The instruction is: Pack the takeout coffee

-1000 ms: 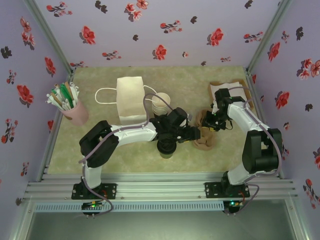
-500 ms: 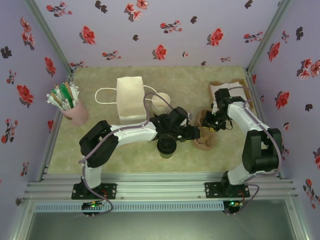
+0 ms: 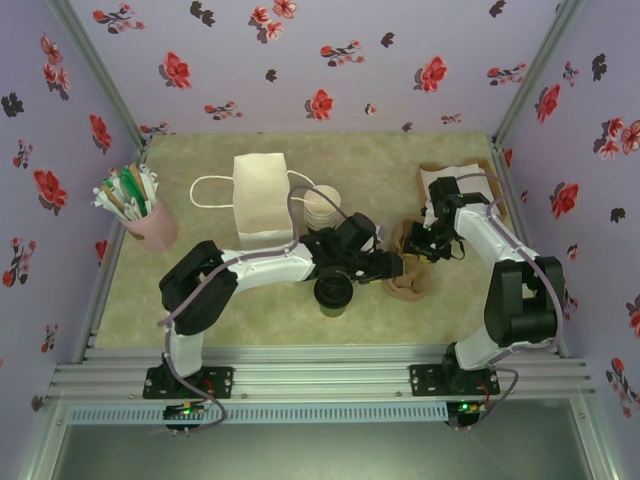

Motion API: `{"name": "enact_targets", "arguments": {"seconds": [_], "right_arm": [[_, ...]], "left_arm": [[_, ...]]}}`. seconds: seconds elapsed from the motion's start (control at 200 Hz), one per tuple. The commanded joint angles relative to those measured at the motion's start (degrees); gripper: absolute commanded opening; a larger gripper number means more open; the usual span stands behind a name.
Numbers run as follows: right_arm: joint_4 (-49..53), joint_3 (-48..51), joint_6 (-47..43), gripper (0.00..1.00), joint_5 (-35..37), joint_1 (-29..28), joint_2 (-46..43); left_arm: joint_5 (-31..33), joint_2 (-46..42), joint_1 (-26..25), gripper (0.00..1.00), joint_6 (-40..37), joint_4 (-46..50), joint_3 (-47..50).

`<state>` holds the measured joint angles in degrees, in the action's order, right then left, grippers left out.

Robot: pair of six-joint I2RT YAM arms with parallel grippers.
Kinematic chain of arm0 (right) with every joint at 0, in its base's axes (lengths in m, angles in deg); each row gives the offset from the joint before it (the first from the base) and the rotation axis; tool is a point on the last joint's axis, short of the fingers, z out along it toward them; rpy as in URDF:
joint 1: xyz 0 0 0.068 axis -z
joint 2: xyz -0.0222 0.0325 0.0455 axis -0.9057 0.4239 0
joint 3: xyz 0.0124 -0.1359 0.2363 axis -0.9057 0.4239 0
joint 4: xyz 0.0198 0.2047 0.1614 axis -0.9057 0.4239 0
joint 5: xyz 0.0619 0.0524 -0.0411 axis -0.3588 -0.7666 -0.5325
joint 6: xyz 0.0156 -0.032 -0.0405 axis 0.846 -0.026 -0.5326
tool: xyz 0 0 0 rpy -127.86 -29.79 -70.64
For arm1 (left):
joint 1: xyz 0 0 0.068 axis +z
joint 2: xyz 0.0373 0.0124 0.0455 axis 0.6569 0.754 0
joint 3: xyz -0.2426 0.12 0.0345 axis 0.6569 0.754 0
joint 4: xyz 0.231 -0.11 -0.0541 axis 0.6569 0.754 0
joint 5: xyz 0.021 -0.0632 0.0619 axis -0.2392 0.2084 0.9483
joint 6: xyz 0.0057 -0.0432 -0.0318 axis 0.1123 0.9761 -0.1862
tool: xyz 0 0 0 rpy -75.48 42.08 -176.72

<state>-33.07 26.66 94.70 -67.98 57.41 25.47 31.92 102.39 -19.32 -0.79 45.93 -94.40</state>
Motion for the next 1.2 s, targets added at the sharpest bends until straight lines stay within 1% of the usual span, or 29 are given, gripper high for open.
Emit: {"name": "enact_targets", "arguments": {"seconds": [0.0,0.285,0.505,0.91,1.035,1.125,1.195], "right_arm": [[-0.52,-0.04,0.80,0.31,-2.33,-0.82,1.01],[-1.39,0.61,1.57,0.31,-3.22,-1.32,0.47],[-1.78,1.14,1.94,0.31,-3.76,-1.71,-0.20],[0.19,0.87,2.09,0.31,-4.37,-1.71,-4.19],[-0.16,1.26,2.43,0.31,-5.14,-1.80,-5.03],[-0.66,1.90,2.55,0.32,-5.14,-1.89,-4.69],[-1.30,2.65,2.63,0.32,-5.10,-1.90,-4.26]], "left_arm": [[-1.19,1.94,-0.39,0.56,0.89,-1.57,-1.68],[-4.03,3.64,-0.36,0.54,4.01,-6.63,-2.56],[-3.98,3.74,-0.40,0.51,3.98,-6.52,-3.24],[-2.22,4.38,-0.35,0.53,2.27,-4.38,-2.64],[-2.84,4.72,-0.36,0.55,2.92,-5.65,-2.60],[-3.59,4.73,-0.35,0.55,3.61,-6.76,-2.79],[-4.34,4.65,-0.38,0.53,4.86,-8.70,-2.36]]}}
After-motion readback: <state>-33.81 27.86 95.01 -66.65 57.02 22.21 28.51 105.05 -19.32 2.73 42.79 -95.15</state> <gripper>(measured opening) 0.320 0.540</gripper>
